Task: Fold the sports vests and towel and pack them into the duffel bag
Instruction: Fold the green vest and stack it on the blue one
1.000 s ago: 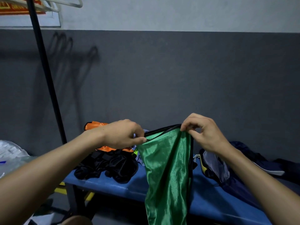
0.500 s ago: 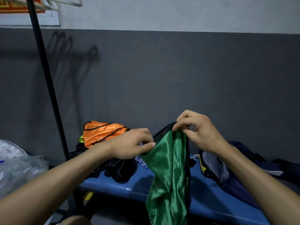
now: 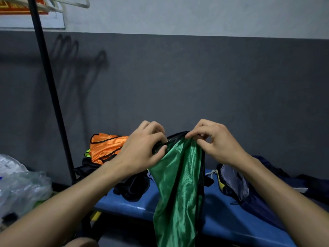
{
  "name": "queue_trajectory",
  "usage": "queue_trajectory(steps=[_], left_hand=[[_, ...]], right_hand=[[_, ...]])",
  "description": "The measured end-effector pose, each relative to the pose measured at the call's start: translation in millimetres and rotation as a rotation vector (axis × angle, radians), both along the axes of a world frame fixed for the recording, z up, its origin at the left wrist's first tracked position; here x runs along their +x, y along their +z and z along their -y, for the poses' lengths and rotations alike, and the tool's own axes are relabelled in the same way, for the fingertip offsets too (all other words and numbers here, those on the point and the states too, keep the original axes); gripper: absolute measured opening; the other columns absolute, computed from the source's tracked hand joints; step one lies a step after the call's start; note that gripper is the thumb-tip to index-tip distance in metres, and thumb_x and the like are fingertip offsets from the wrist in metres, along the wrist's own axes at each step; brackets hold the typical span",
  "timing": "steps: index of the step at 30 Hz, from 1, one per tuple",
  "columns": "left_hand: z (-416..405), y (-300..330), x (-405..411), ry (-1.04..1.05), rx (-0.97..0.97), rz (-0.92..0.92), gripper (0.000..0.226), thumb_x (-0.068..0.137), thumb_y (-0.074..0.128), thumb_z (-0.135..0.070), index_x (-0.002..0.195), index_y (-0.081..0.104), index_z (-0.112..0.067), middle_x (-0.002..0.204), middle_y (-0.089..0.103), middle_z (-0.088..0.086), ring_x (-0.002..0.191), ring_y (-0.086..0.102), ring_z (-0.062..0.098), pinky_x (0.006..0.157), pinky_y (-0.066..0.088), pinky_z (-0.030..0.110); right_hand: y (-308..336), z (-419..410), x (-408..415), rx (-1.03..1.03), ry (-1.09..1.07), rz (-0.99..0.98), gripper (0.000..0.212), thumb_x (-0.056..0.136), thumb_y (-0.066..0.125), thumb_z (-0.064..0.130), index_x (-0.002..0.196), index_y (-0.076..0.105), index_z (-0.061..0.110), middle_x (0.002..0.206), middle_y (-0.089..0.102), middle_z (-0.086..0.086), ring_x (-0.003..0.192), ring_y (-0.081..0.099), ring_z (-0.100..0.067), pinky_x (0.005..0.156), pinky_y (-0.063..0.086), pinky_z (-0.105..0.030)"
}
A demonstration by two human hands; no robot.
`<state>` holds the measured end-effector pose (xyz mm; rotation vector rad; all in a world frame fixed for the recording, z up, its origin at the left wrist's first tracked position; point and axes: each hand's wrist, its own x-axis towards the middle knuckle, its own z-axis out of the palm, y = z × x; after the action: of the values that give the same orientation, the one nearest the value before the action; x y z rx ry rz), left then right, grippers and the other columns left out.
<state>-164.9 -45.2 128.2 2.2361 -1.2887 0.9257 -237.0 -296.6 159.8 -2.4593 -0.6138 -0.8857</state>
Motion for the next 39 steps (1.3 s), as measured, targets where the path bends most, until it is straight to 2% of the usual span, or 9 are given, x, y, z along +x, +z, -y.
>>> queue_trajectory(steps=[4, 11, 17, 22, 27, 31, 33, 36, 39], left_hand=[[-2, 0, 3, 0.087, 0.088, 0.185, 0.014, 0.088, 0.054, -0.023, 0.094, 0.066, -0.017, 0.093, 0.060, -0.003, 0.089, 0.053, 0.024, 0.072, 0.052, 0.042], [-7, -5, 5, 0.181, 0.238, 0.207, 0.014, 0.068, 0.057, -0.020, 0.082, 0.057, -0.016, 0.096, 0.054, -0.001, 0.088, 0.048, 0.026, 0.063, 0.045, 0.042], [-6, -5, 0, 0.195, 0.117, 0.126, 0.020, 0.079, 0.054, -0.038, 0.078, 0.045, -0.020, 0.088, 0.046, -0.004, 0.083, 0.040, 0.020, 0.066, 0.045, 0.042], [-7, -2, -2, 0.205, 0.038, 0.152, 0.019, 0.086, 0.052, -0.033, 0.081, 0.060, -0.016, 0.092, 0.053, -0.003, 0.085, 0.045, 0.021, 0.064, 0.047, 0.041], [-15, 5, 6, 0.039, -0.031, -0.107, 0.021, 0.091, 0.058, -0.026, 0.102, 0.075, -0.022, 0.093, 0.061, -0.012, 0.086, 0.052, 0.012, 0.073, 0.051, 0.035], [-24, 14, 9, -0.145, -0.035, -0.433, 0.019, 0.096, 0.070, -0.019, 0.108, 0.064, -0.033, 0.090, 0.069, -0.013, 0.085, 0.064, 0.010, 0.077, 0.050, 0.029], [-25, 15, 11, -0.160, 0.001, -0.447, 0.021, 0.097, 0.067, -0.014, 0.097, 0.066, -0.035, 0.091, 0.066, -0.011, 0.089, 0.060, 0.013, 0.084, 0.049, 0.034], [-20, 12, 11, -0.117, 0.057, -0.449, 0.033, 0.098, 0.059, -0.008, 0.096, 0.073, -0.038, 0.092, 0.059, -0.013, 0.093, 0.053, 0.008, 0.082, 0.042, 0.024], [-13, 10, 7, -0.077, 0.030, -0.441, 0.027, 0.097, 0.056, -0.010, 0.099, 0.068, -0.034, 0.092, 0.061, -0.008, 0.091, 0.054, 0.008, 0.082, 0.045, 0.030]], right_hand=[[-2, 2, 0, 0.014, -0.002, -0.021, 0.037, 0.087, 0.063, -0.005, 0.096, 0.081, 0.027, 0.087, 0.062, 0.011, 0.072, 0.062, -0.022, 0.067, 0.052, -0.047], [0, -2, 2, 0.017, 0.016, -0.027, 0.036, 0.088, 0.063, -0.004, 0.096, 0.081, 0.026, 0.086, 0.061, 0.012, 0.071, 0.061, -0.023, 0.067, 0.052, -0.048], [0, -5, 2, 0.004, 0.010, -0.036, 0.034, 0.090, 0.064, -0.003, 0.099, 0.081, 0.026, 0.085, 0.061, 0.012, 0.072, 0.062, -0.022, 0.068, 0.052, -0.048], [0, -4, 3, -0.015, -0.007, -0.052, 0.034, 0.090, 0.064, -0.002, 0.100, 0.081, 0.026, 0.084, 0.060, 0.012, 0.072, 0.062, -0.020, 0.070, 0.052, -0.047], [2, -1, 2, -0.021, -0.037, -0.064, 0.033, 0.090, 0.064, -0.003, 0.099, 0.082, 0.024, 0.083, 0.059, 0.013, 0.069, 0.059, -0.016, 0.069, 0.050, -0.039], [5, 2, 2, -0.027, -0.052, -0.064, 0.033, 0.090, 0.065, -0.004, 0.099, 0.082, 0.023, 0.083, 0.060, 0.012, 0.069, 0.059, -0.016, 0.068, 0.049, -0.034], [7, 1, 1, -0.033, -0.051, -0.062, 0.033, 0.090, 0.065, -0.004, 0.099, 0.082, 0.023, 0.083, 0.060, 0.012, 0.069, 0.058, -0.016, 0.066, 0.048, -0.028], [10, 0, -1, -0.045, -0.037, -0.054, 0.033, 0.090, 0.065, -0.005, 0.098, 0.082, 0.023, 0.083, 0.060, 0.013, 0.069, 0.058, -0.017, 0.064, 0.045, -0.020], [13, -2, -3, -0.055, -0.021, -0.051, 0.034, 0.090, 0.065, -0.005, 0.099, 0.081, 0.024, 0.086, 0.062, 0.012, 0.071, 0.060, -0.017, 0.066, 0.049, -0.029]])
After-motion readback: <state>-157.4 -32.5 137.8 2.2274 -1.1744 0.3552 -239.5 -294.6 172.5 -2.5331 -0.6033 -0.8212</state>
